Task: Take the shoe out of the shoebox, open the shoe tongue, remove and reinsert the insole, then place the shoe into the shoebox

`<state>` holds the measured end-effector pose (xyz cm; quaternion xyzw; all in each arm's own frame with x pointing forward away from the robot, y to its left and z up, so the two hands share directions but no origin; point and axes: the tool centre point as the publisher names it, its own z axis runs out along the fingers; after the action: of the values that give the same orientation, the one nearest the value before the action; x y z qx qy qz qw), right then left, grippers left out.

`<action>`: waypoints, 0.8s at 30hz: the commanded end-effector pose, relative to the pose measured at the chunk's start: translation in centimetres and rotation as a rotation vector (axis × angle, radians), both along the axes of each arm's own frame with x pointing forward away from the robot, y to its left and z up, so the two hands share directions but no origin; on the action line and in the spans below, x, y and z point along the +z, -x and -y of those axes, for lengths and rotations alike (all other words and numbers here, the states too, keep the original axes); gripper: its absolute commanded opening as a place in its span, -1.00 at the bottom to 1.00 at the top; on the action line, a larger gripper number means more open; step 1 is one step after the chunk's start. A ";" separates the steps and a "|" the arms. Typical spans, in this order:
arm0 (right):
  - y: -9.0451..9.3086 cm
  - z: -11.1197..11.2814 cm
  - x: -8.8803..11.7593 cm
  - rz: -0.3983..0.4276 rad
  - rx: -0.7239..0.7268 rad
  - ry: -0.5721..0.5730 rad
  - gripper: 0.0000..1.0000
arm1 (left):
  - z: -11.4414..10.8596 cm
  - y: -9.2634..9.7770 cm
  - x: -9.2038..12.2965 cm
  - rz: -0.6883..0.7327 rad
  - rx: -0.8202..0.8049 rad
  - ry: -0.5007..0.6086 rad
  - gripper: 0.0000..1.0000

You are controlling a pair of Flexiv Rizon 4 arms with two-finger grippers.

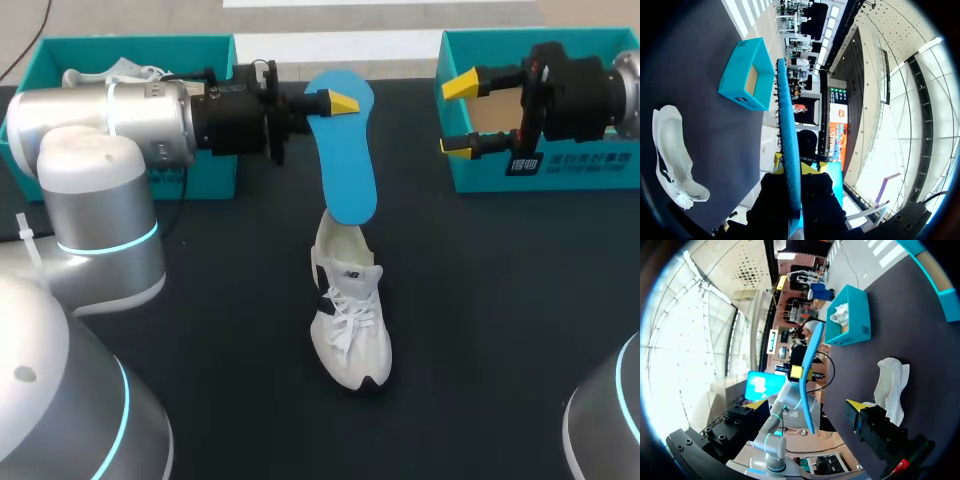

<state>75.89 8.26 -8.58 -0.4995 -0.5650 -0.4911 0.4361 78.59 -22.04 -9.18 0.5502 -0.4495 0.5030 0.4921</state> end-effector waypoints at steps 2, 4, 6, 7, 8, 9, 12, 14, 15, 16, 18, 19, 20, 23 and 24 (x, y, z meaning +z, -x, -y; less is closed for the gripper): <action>-0.1 -0.2 0.0 -0.001 0.000 0.002 1.00 | -0.3 0.4 0.8 0.190 0.006 0.037 -1.00; -0.1 -0.2 0.0 -0.001 0.000 0.002 1.00 | -0.5 0.8 1.0 0.301 0.022 0.054 -1.00; -0.1 -0.2 0.0 -0.001 0.000 0.002 1.00 | -0.6 1.2 0.6 0.504 0.021 0.035 -1.00; -0.1 -0.2 0.0 -0.001 0.000 0.002 1.00 | -0.7 1.4 0.6 0.500 0.039 0.062 -1.00; -0.1 -0.2 0.0 -0.001 0.000 0.002 1.00 | -0.8 1.3 0.8 0.497 0.060 0.100 -1.00; -0.1 -0.2 0.0 -0.001 0.000 0.002 1.00 | -1.0 1.4 0.7 0.592 0.064 0.108 -1.00; -0.1 -0.2 0.0 -0.001 0.000 0.002 1.00 | -1.2 1.4 0.4 0.786 0.097 0.131 -1.00; -0.1 -0.2 0.0 -0.001 0.000 0.002 1.00 | -1.2 1.3 0.9 0.847 0.117 0.168 -1.00; -0.1 -0.2 0.0 -0.001 0.000 0.002 1.00 | -1.2 1.1 1.3 0.881 0.131 0.179 -1.00; -0.1 -0.2 0.0 -0.001 0.000 0.002 1.00 | -1.1 0.7 1.7 0.941 0.144 0.186 -1.00; -0.1 -0.2 0.0 -0.001 0.000 0.002 1.00 | -1.1 0.3 2.2 1.063 0.153 0.192 -1.00; -0.1 -0.2 0.0 -0.001 0.000 0.002 1.00 | -1.2 0.1 2.4 1.165 0.156 0.192 -1.00; -0.1 -0.2 0.0 -0.001 0.000 0.002 1.00 | -1.2 -0.1 2.4 1.232 0.152 0.182 -1.00; -0.1 -0.2 0.0 -0.001 0.000 0.002 1.00 | -1.3 -0.4 2.8 1.424 0.166 0.194 -1.00; -0.1 -0.2 0.0 -0.001 0.000 0.002 1.00 | -1.3 -0.5 2.9 1.501 0.164 0.202 -1.00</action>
<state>75.91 8.30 -8.54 -0.4999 -0.5650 -0.4906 0.4360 78.77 -20.53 -6.09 0.3199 -0.5496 0.7147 0.2912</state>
